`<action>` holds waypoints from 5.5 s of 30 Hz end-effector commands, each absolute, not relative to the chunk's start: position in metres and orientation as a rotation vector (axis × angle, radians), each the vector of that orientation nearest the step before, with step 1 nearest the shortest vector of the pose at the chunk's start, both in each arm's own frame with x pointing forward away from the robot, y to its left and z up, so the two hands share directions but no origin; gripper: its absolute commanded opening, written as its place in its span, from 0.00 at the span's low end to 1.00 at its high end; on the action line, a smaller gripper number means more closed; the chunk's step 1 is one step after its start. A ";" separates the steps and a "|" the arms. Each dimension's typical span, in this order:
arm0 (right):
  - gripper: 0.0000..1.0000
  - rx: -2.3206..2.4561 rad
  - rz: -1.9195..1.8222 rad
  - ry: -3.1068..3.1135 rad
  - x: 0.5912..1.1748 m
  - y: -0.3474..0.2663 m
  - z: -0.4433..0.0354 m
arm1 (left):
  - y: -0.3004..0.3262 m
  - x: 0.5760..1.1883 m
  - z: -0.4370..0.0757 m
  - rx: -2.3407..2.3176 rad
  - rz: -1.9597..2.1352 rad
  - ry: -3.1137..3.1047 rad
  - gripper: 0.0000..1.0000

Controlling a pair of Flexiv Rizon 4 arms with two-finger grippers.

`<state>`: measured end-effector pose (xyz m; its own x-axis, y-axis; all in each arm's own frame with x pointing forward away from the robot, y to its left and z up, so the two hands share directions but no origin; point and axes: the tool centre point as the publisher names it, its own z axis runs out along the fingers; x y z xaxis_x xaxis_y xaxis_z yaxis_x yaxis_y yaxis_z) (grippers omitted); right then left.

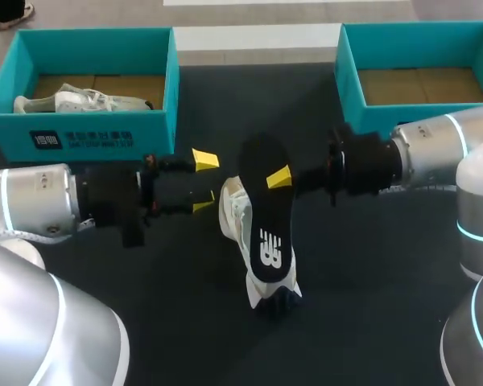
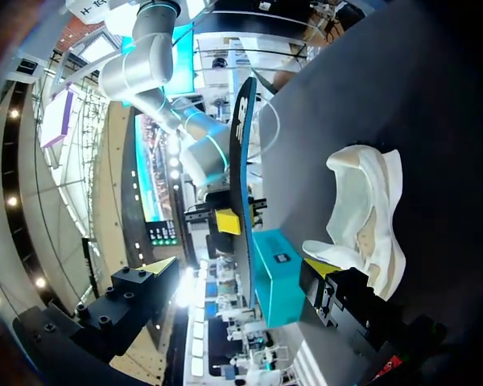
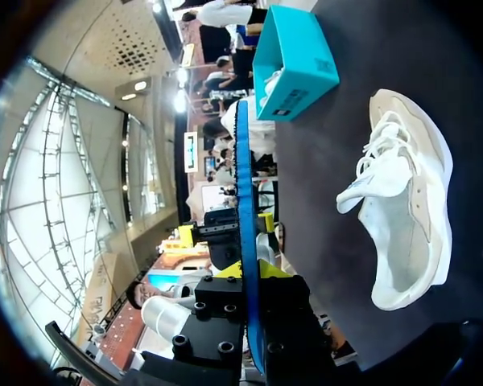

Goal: Take the shoe out of the shoebox, open the shoe tongue, remove and reinsert the insole, then place the shoe into the shoebox

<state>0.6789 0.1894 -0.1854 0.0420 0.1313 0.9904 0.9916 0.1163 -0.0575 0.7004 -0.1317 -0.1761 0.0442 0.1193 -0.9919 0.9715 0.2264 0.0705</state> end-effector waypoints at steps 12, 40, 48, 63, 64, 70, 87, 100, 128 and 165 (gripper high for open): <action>0.00 -1.220 -1.020 -1.310 0.679 0.204 -0.193 | -0.162 0.720 -0.179 1.082 -0.948 1.363 0.63; 0.00 -1.211 -1.032 -1.293 0.681 0.216 -0.195 | -0.179 0.726 -0.191 1.073 -0.954 1.423 0.50; 0.00 -1.214 -1.062 -1.278 0.683 0.221 -0.196 | -0.182 0.728 -0.195 1.059 -0.955 1.436 0.47; 0.00 -1.206 -1.080 -1.269 0.684 0.224 -0.198 | -0.185 0.728 -0.200 1.052 -0.961 1.455 0.24; 0.00 -1.206 -1.081 -1.269 0.684 0.224 -0.198 | -0.185 0.727 -0.201 1.052 -0.963 1.456 0.18; 0.00 -1.203 -1.085 -1.271 0.686 0.225 -0.197 | -0.185 0.726 -0.203 1.039 -0.975 1.465 0.00; 1.00 -1.305 -1.126 -1.271 0.669 0.189 -0.194 | -0.165 0.718 -0.199 0.975 -1.083 1.552 0.00; 1.00 -1.314 -1.332 -1.488 0.665 0.151 -0.191 | -0.153 0.690 -0.183 0.872 -1.343 1.599 0.00; 1.00 -1.132 -1.485 -2.192 0.672 0.140 -0.189 | -0.147 0.688 -0.178 0.754 -1.483 1.636 0.00; 1.00 -0.105 -1.283 -3.100 0.678 0.131 -0.212 | -0.147 0.688 -0.178 0.754 -1.483 1.636 0.00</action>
